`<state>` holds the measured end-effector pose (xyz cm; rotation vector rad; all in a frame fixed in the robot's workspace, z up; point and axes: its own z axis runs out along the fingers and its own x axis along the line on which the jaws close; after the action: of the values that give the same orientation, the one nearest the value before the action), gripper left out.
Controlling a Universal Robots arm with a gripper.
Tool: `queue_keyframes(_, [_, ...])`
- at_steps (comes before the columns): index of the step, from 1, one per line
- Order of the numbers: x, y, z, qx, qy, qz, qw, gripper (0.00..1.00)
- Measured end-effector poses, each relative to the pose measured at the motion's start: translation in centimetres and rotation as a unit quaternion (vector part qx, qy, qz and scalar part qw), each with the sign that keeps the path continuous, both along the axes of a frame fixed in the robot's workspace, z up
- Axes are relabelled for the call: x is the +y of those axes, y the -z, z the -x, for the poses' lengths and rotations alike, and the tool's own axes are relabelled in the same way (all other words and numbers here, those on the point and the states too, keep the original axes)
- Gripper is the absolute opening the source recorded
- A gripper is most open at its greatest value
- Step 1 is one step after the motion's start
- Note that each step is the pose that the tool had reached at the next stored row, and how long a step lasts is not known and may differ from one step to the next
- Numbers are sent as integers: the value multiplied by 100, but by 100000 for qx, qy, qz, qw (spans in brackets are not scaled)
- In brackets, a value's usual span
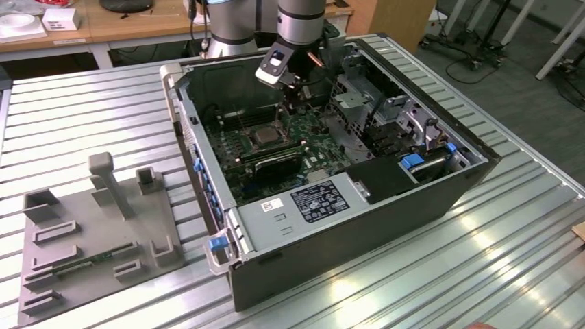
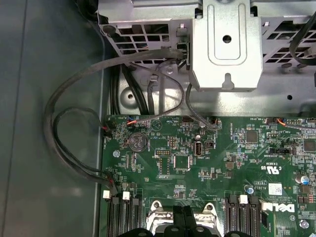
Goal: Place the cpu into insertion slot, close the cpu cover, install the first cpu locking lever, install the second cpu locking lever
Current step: 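Close the cpu cover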
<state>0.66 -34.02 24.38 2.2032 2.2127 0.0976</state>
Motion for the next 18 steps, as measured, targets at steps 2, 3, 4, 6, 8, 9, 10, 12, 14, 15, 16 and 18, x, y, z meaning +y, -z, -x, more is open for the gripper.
queue_keyframes(2, [0,0,0,12,4,15,100000,11])
queue_keyframes(3, [0,0,0,17,4,15,100000,11])
queue_keyframes(4, [0,1,0,12,4,4,100000,11])
queue_keyframes(6, [0,2,0,10,1,4,100000,11])
queue_keyframes(8, [0,2,5,5,-1,7,100000,11])
queue_keyframes(9, [0,2,12,-25,-1,3,100000,11])
queue_keyframes(10, [0,3,21,-60,-3,6,100000,11])
queue_keyframes(12, [0,4,46,-174,1,2,100000,11])
queue_keyframes(14, [0,7,76,-297,0,0,100000,11])
queue_keyframes(15, [0,8,92,-349,0,0,99999,11])
queue_keyframes(16, [0,9,109,-402,2,3,99999,11])
queue_keyframes(18, [0,11,123,-427,3,0,99999,11])
